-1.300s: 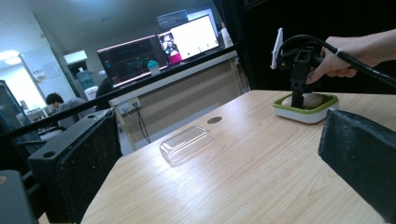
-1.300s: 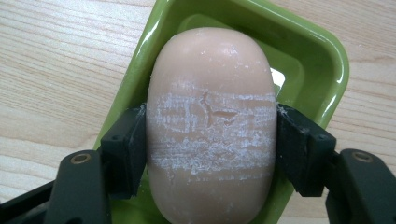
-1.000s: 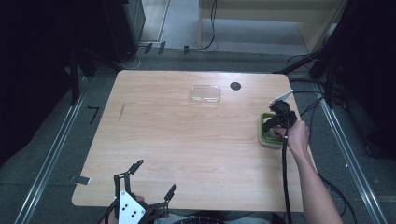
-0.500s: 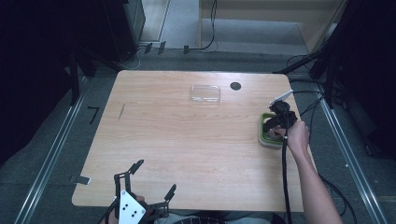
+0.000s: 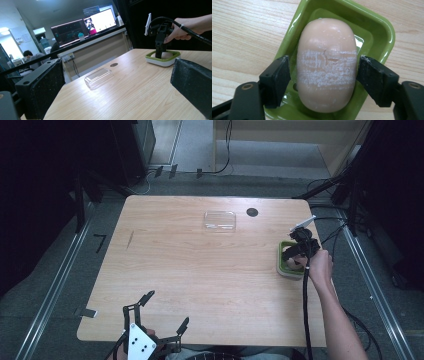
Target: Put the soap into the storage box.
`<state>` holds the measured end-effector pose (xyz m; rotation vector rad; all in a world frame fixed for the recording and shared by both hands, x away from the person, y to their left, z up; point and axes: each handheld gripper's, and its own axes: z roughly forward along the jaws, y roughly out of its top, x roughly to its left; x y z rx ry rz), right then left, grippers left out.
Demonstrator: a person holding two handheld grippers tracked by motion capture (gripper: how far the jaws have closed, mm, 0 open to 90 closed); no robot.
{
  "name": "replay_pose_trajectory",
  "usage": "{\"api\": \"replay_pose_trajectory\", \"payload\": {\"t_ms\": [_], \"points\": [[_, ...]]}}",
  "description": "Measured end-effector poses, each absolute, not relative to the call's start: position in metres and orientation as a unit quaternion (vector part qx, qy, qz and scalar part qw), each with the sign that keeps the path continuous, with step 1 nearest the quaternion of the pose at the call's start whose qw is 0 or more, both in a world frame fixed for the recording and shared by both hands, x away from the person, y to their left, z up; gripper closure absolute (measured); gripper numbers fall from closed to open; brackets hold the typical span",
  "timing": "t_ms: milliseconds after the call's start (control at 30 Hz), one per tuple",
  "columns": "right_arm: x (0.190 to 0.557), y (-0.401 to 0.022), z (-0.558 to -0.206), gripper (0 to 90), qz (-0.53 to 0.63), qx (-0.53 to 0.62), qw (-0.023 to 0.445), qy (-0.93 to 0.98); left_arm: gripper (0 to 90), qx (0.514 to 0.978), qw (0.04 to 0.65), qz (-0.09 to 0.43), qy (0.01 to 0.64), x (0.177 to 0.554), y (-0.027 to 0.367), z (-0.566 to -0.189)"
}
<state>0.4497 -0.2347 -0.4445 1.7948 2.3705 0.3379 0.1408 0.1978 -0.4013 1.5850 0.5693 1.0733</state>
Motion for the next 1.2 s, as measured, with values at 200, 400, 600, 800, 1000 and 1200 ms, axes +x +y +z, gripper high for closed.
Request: {"api": "replay_pose_trajectory", "payload": {"t_ms": [200,400,600,800,1000,1200], "points": [[0.443,-0.235,-0.436,20.4,0.116,0.596,0.080,0.791,0.0,0.668,0.540,0.453,0.238,0.140,0.199,-0.401],[0.437,-0.231,-0.428,17.0,0.114,0.587,0.079,0.797,0.0,0.668,0.539,0.454,0.239,0.140,0.198,-0.401],[0.431,-0.225,-0.422,14.0,0.111,0.577,0.077,0.806,0.0,0.668,0.539,0.454,0.239,0.140,0.199,-0.401],[0.423,-0.222,-0.417,13.5,0.106,0.568,0.073,0.813,0.0,0.669,0.539,0.453,0.238,0.140,0.198,-0.401],[0.414,-0.220,-0.416,13.1,0.098,0.558,0.068,0.821,0.0,0.668,0.541,0.453,0.238,0.140,0.198,-0.401],[0.403,-0.218,-0.415,10.1,0.083,0.546,0.068,0.831,0.0,0.668,0.541,0.452,0.238,0.140,0.197,-0.401]]}}
